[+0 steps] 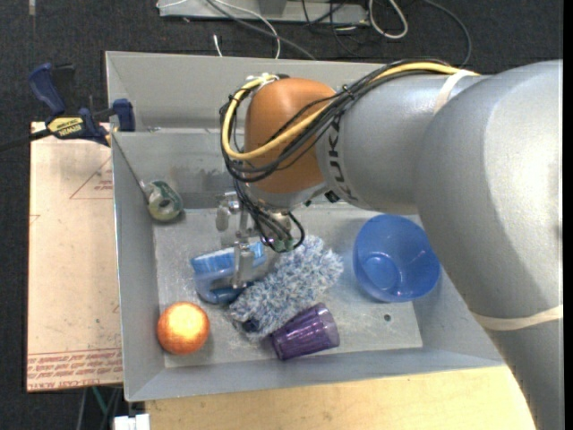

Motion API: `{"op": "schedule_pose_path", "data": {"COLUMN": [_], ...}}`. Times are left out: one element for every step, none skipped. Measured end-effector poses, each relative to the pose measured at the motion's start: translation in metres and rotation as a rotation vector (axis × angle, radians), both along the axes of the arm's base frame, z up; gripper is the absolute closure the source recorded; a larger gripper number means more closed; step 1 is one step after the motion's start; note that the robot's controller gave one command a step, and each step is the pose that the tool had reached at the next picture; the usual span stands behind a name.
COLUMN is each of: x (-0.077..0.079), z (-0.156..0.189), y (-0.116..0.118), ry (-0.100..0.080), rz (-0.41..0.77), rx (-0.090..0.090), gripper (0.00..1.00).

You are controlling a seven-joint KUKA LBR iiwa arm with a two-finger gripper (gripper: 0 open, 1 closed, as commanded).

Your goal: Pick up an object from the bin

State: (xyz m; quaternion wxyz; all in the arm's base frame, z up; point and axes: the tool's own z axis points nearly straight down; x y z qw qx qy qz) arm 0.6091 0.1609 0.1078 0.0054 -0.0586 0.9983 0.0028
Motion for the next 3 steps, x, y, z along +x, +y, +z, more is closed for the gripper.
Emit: {"op": "schedule_pose_path", "data": {"x": [-0.013,0.003,0.002], "z": [-0.013,-0.032,-0.032], "y": [-0.004,-0.046,-0.046], "ry": [-0.005,0.007,0.007], "rz": [0.008,0.017,0.016], "rx": [0.0,0.005,0.005], "gripper": [0.0,1.0,1.0]}}
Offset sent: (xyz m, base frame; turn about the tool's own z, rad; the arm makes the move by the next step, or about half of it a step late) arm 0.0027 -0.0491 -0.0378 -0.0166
